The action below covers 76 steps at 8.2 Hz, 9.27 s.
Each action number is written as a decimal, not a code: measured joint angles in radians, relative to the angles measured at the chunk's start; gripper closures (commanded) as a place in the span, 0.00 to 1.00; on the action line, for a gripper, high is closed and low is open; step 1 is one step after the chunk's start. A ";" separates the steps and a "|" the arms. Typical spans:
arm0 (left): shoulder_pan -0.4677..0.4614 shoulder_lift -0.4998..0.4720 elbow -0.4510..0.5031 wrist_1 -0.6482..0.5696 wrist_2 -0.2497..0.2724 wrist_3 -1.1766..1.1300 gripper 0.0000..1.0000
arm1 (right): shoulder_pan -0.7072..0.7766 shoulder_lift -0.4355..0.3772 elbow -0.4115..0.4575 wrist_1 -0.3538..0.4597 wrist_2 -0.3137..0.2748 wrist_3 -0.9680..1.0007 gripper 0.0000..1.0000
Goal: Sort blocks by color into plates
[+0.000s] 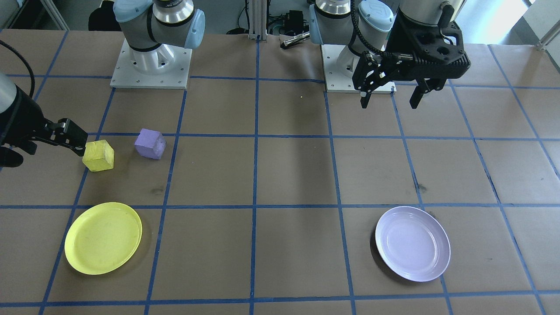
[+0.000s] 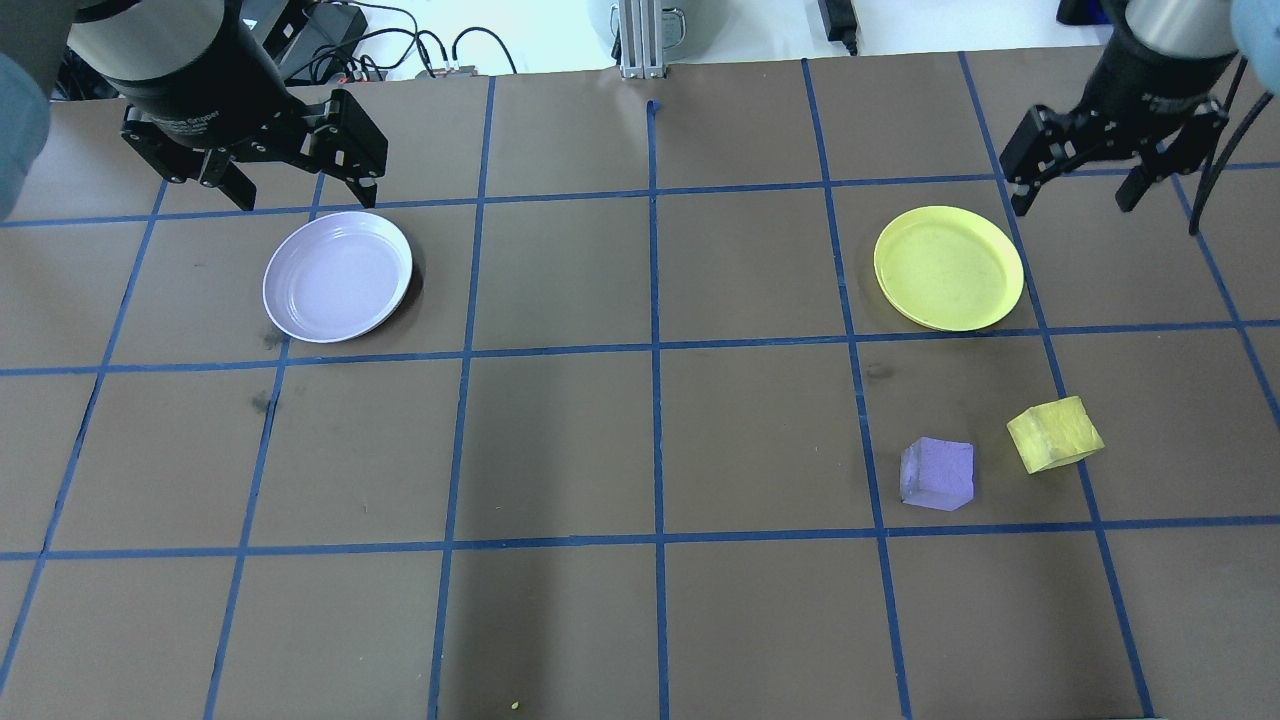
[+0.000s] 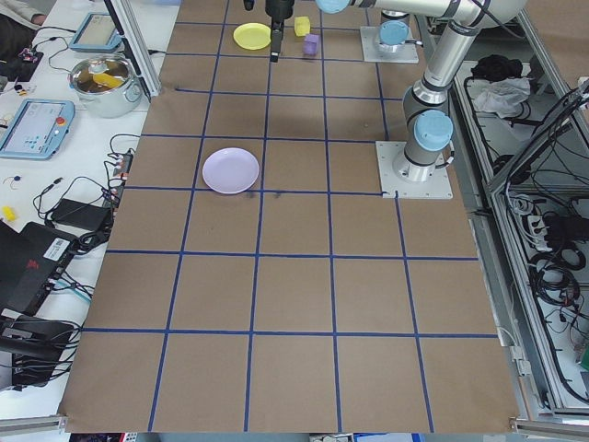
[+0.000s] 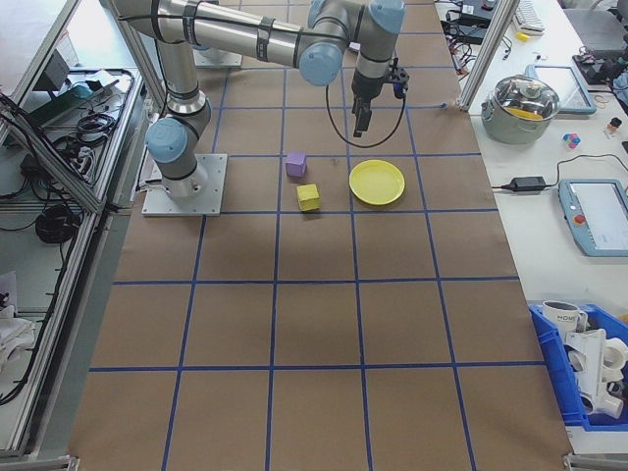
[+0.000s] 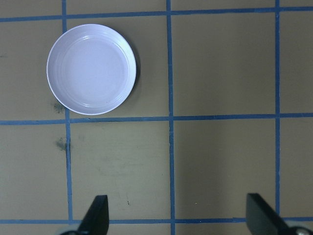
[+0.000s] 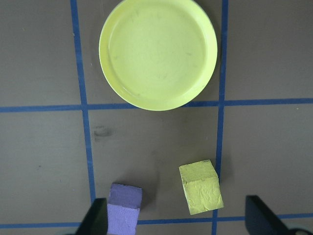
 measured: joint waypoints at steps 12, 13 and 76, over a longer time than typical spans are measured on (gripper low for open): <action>-0.002 0.035 -0.047 0.000 -0.007 0.000 0.00 | -0.125 0.028 0.662 -0.647 -0.147 -0.446 0.60; -0.002 0.036 -0.054 0.000 -0.004 0.000 0.00 | -0.133 0.039 0.661 -0.646 -0.151 -0.445 0.67; -0.156 -0.046 -0.090 0.035 -0.018 0.046 0.00 | 0.265 -0.169 0.096 -0.039 0.048 0.310 0.00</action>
